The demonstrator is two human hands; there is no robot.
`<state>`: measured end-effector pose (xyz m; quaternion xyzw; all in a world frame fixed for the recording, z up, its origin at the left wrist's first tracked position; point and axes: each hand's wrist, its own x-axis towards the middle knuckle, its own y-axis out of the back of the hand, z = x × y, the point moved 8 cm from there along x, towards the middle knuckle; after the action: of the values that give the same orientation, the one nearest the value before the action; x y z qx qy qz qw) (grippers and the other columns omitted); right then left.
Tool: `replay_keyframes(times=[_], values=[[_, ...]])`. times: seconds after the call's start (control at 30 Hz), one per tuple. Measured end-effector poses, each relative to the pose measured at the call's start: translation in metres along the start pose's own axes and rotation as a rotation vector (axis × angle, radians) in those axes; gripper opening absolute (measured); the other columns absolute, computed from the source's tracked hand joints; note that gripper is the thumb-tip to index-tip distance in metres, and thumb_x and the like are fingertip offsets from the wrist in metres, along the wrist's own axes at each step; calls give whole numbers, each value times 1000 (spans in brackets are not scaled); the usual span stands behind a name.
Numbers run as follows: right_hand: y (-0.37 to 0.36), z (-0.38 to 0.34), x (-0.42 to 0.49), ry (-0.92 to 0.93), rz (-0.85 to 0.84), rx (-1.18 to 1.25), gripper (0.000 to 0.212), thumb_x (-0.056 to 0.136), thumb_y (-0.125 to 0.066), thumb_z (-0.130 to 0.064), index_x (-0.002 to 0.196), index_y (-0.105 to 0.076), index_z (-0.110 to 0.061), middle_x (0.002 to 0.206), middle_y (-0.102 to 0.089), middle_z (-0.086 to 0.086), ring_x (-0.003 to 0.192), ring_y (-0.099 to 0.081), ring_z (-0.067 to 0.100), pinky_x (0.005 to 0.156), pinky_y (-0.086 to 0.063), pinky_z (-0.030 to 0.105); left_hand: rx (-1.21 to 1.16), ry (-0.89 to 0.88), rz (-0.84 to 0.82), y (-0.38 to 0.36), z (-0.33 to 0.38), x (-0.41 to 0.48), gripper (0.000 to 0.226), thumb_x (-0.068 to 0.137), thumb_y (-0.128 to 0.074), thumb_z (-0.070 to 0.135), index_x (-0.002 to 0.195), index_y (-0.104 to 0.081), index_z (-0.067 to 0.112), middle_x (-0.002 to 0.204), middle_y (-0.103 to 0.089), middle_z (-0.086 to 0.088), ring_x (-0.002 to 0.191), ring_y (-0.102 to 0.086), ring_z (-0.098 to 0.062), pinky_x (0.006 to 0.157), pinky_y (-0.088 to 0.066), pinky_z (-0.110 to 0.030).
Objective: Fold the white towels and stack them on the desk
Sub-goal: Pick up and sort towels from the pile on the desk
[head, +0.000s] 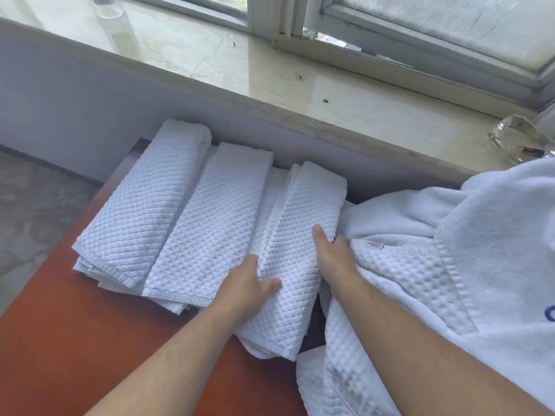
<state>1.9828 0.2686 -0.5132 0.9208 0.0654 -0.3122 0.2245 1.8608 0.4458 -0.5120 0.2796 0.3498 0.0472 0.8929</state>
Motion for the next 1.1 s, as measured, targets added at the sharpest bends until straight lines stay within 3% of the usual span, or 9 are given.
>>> replay_keyframes(times=[0.07, 0.17, 0.23, 0.37, 0.53, 0.77, 0.9, 1.0, 1.1], values=[[10, -12, 13, 40, 57, 64, 58, 94, -47, -63, 134, -50, -20, 104, -60, -12, 90, -58, 7, 65, -44, 27, 15, 6, 18, -1, 2, 2, 48, 93, -61, 51, 128, -43, 23, 115, -58, 8, 97, -57, -11, 73, -44, -27], [10, -24, 36, 51, 29, 187, 41, 99, -44, -56, 122, -56, -25, 111, -67, -3, 98, -64, 15, 84, -55, 35, -21, 5, 164, 3, 11, 7, 58, 97, -51, 55, 141, -36, 20, 123, -57, 6, 109, -58, -18, 86, -45, -32], [4, -31, 46, 44, -7, 194, 35, 99, -45, -55, 119, -51, -26, 110, -65, -2, 99, -64, 18, 87, -55, 37, -21, -39, 244, 1, 18, 8, 47, 100, -45, 54, 137, -37, 27, 110, -56, 12, 94, -57, -9, 80, -42, -31], [-4, -64, 50, 355, 39, 122, 18, 104, -42, -47, 114, -49, -33, 102, -63, -12, 85, -61, -4, 70, -48, 17, -163, -136, 388, 3, 15, -1, 36, 102, -31, 58, 133, -39, 41, 109, -57, 25, 97, -55, 4, 84, -48, -30], [-28, -74, 63, 263, -8, -49, 26, 103, -41, -46, 115, -50, -25, 99, -58, -12, 84, -54, 1, 63, -38, 22, -169, -84, 359, 6, -2, 16, 53, 104, -33, 51, 154, -20, 39, 153, -36, 17, 132, -41, -1, 102, -32, -25], [-7, -85, 54, 473, 227, -95, 32, 105, -40, -32, 77, -46, -18, 70, -51, -6, 59, -49, -3, 50, -38, 12, -166, -247, 329, 12, 11, 18, 48, 104, -34, 50, 151, -22, 51, 141, -35, 37, 118, -34, 25, 101, -29, -14], [0, -59, 61, 211, 165, -181, 37, 104, -36, -43, 94, -52, -11, 80, -57, -4, 71, -54, 13, 52, -33, 26, -159, -196, 318, 12, 6, 20, 55, 103, -35, 54, 153, -11, 48, 157, -28, 21, 126, -36, 9, 102, -33, -25], [5, -57, 57, 204, 83, -191, 24, 101, -43, -36, 101, -51, -13, 77, -58, -4, 70, -55, 16, 46, -34, 20, 242, -356, 436, 18, 16, 4, 66, 97, -31, 67, 156, -9, 47, 162, -14, 8, 141, -24, -14, 110, -30, -40], [19, -60, 31, 252, 70, -267, 7, 96, -49, -24, 95, -55, -22, 75, -55, -15, 65, -52, 5, 45, -32, 12, 621, -451, 299, 2, 11, 1, 79, 88, -17, 81, 158, -4, 47, 167, 17, 8, 154, -1, -23, 121, -9, -48]])
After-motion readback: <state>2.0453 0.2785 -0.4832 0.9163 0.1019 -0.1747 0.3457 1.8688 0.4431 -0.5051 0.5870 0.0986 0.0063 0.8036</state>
